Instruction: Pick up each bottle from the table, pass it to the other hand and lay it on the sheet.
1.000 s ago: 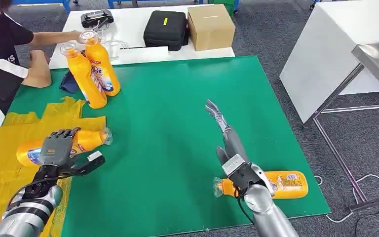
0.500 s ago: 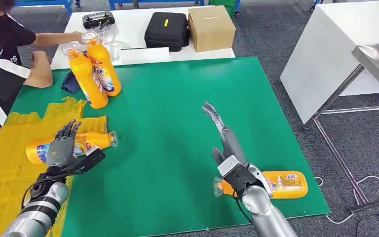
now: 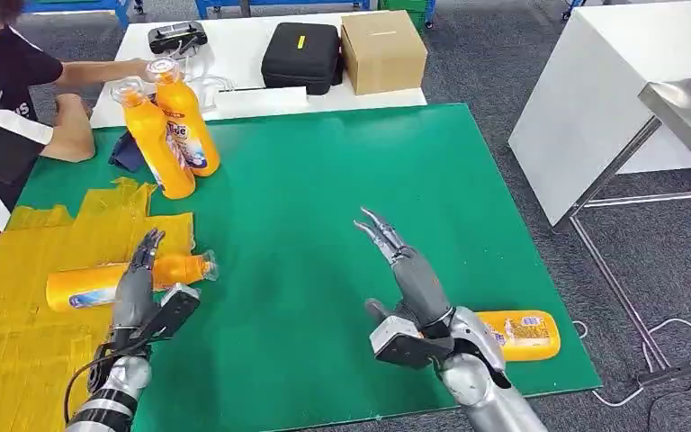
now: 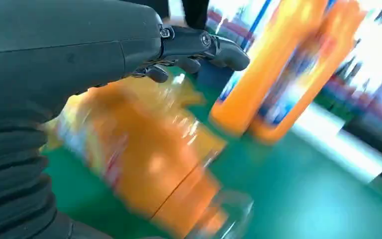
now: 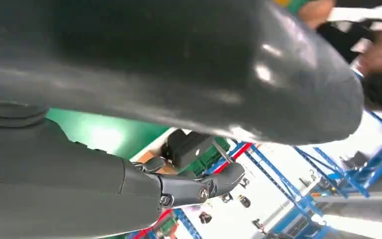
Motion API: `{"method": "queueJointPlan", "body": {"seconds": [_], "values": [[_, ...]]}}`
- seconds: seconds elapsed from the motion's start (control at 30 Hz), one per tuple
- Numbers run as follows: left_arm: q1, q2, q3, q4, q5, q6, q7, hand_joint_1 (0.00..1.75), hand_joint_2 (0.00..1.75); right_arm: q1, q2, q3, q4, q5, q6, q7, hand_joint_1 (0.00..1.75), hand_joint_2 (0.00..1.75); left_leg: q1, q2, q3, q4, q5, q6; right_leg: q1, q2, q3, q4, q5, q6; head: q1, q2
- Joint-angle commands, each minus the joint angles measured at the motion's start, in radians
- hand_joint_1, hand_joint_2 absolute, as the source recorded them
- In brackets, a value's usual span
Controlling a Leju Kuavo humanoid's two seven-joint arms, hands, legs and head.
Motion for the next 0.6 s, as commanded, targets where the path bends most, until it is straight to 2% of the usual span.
{"method": "queueJointPlan", "body": {"seconds": [0.03, 0.13, 0.17, 0.3, 0.37, 0.47, 0.6], "values": [[0.199, -0.085, -0.042, -0.515, 0.038, 0.176, -0.082, 0.0, 1.75, 0.119, -0.176, -0.024, -0.141, 0.071, -0.051, -0.007, 0.0, 0.0, 0.002, -0.007, 0.003, 0.003, -0.005, -0.001, 0.002, -0.006, 0.005, 0.001, -0.005, -0.002, 0.0, 0.0], [0.212, -0.101, -0.015, -0.556, 0.019, 0.182, -0.116, 0.0, 1.75, 0.14, -0.197, -0.026, -0.165, 0.066, -0.033, -0.014, 0.0, 0.0, 0.001, -0.004, 0.0, 0.002, -0.004, -0.001, 0.001, -0.002, 0.002, 0.001, -0.004, -0.001, 0.0, 0.0], [0.228, -0.132, 0.013, -0.59, 0.005, 0.182, -0.163, 0.0, 1.75, 0.168, -0.226, -0.03, -0.198, 0.08, -0.038, -0.023, 0.0, 0.0, 0.001, -0.004, 0.0, 0.002, -0.004, -0.001, 0.001, -0.002, 0.002, 0.001, -0.004, -0.001, 0.0, 0.0], [0.273, -0.17, 0.011, -0.707, -0.05, 0.182, -0.17, 0.0, 1.75, 0.253, -0.336, -0.065, -0.277, 0.149, -0.051, -0.009, 0.0, 0.0, 0.001, -0.005, -0.004, 0.002, -0.004, -0.001, 0.0, -0.003, -0.002, 0.001, -0.003, -0.001, 0.0, 0.0], [0.289, -0.166, -0.022, -0.729, -0.024, 0.182, -0.17, 0.0, 1.75, 0.297, -0.352, -0.107, -0.304, 0.172, -0.067, 0.023, 0.0, 0.0, 0.001, -0.008, -0.001, 0.003, -0.007, -0.001, 0.001, -0.006, 0.002, 0.001, -0.006, -0.001, 0.0, 0.0], [0.318, -0.162, -0.069, -0.748, -0.013, 0.182, -0.17, 0.0, 1.75, 0.394, -0.438, -0.158, -0.361, 0.202, -0.078, 0.076, 0.0, 0.0, 0.001, -0.008, 0.0, 0.002, -0.007, -0.001, 0.0, -0.004, 0.003, 0.001, -0.007, 0.001, 0.0, 0.0], [0.321, -0.164, -0.071, -0.751, -0.016, 0.182, -0.17, 0.0, 1.75, 0.428, -0.465, -0.178, -0.38, 0.196, -0.088, 0.073, 0.0, 0.0, -0.001, -0.008, -0.001, 0.001, -0.006, 0.0, -0.001, -0.004, 0.001, 0.0, -0.006, 0.002, 0.0, 0.0]]}}
